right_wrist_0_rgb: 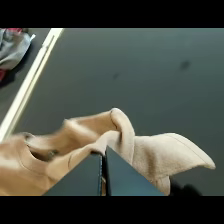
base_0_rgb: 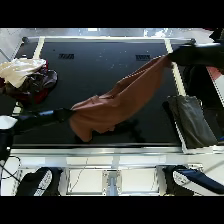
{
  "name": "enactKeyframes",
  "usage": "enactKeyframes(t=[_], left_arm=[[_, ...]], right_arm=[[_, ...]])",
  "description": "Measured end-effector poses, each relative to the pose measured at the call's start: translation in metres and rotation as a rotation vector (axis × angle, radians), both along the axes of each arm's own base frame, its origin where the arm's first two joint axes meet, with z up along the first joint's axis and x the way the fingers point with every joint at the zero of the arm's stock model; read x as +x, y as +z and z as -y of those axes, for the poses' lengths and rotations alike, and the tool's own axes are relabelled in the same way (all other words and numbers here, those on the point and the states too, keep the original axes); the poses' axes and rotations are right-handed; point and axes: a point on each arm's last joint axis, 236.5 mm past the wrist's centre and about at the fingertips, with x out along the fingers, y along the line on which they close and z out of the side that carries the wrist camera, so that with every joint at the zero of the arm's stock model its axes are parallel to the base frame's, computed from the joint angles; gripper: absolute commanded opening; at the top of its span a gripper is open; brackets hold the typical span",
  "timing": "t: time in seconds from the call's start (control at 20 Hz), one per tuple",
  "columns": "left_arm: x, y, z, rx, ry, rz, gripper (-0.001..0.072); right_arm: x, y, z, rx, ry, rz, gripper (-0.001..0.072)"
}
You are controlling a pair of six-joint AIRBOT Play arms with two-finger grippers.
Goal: Fold the shirts.
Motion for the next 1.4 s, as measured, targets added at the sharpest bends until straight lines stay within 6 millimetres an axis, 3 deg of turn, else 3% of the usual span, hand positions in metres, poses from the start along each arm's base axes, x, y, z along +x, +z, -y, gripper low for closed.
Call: enactKeyframes(t=[0.1, 0.2, 0.25, 0.3, 0.35, 0.4, 0.55, 0.75, 0.85, 1.0, 1.15, 1.25, 1.3, 1.35, 1.4], left_arm=[[0.018, -0.03, -0.013, 0.044, 0.102, -0.011, 0.0014], [0.036, -0.046, -0.03, 0.077, 0.212, -0.006, 0.0015], [0.043, -0.053, -0.038, 0.092, 0.252, -0.006, 0.0055], [0.047, -0.059, -0.043, 0.103, 0.281, -0.008, 0.029], [0.051, -0.065, -0.048, 0.113, 0.306, -0.012, 0.055], [0.055, -0.068, -0.053, 0.12, 0.327, -0.013, 0.0601], [0.068, -0.066, -0.072, 0.14, 0.401, 0.011, 0.0601], [0.084, -0.043, -0.114, 0.16, 0.512, 0.075, 0.0597], [0.079, -0.05, -0.124, 0.199, 0.488, 0.05, 0.0597], [0.061, -0.081, -0.119, 0.246, 0.369, -0.05, 0.0501], [0.048, -0.108, -0.1, 0.219, 0.229, -0.128, 0.05], [0.047, -0.119, -0.087, 0.18, 0.169, -0.154, 0.0495], [0.048, -0.122, -0.082, 0.163, 0.148, -0.161, 0.0439], [0.051, -0.124, -0.077, 0.146, 0.127, -0.165, 0.027], [0.054, -0.124, -0.073, 0.136, 0.111, -0.165, 0.0019]], right_arm=[[0.041, -0.033, -0.029, 0.031, 0.021, -0.026, 0.001], [0.081, -0.073, -0.065, 0.054, 0.032, -0.03, 0.0012], [0.099, -0.092, -0.081, 0.063, 0.03, -0.029, 0.0039], [0.114, -0.115, -0.098, 0.071, 0.027, -0.034, 0.0187], [0.126, -0.138, -0.112, 0.075, 0.022, -0.043, 0.0406], [0.134, -0.157, -0.122, 0.077, 0.017, -0.056, 0.0432], [0.144, -0.19, -0.132, 0.08, 0.001, -0.104, 0.0431], [0.124, -0.185, -0.114, 0.025, 0.061, -0.206, 0.0418], [0.104, -0.181, -0.093, -0.056, 0.097, -0.266, 0.041], [0.071, -0.175, -0.046, -0.216, 0.107, -0.36, 0.0411], [0.045, -0.154, -0.002, -0.303, 0.068, -0.399, 0.0411], [0.033, -0.138, 0.014, -0.323, 0.048, -0.397, 0.0411], [0.028, -0.131, 0.018, -0.327, 0.045, -0.391, 0.0411], [0.023, -0.124, 0.019, -0.327, 0.046, -0.384, 0.0411], [0.019, -0.12, 0.018, -0.322, 0.053, -0.382, 0.0411]])
